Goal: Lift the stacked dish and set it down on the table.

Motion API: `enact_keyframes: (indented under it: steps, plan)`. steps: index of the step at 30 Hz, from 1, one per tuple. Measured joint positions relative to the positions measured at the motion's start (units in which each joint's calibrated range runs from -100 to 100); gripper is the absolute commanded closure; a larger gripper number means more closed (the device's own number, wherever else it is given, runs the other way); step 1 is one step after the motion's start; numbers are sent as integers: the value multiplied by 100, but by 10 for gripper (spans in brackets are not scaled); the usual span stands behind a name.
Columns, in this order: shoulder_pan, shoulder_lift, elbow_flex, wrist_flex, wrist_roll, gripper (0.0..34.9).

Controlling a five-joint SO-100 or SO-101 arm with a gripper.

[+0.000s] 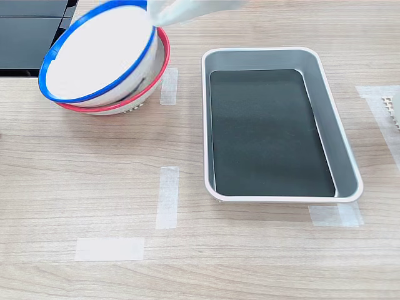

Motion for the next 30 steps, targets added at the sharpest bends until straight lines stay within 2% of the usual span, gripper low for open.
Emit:
enact_keyframes:
  steps: [8,12,13,17,19,23,30]
  plan:
    - [-327,-452,127,-33,-73,349]
    - [-292,-546,172,82,34,347]
    - [-283,-529,172,228,127,339]
    - [-88,-77,163,848,376,260]
    - [44,298,154,987,396,236]
    - [62,784,27,1011,371,221]
    - [88,1211,-263,759,112,231]
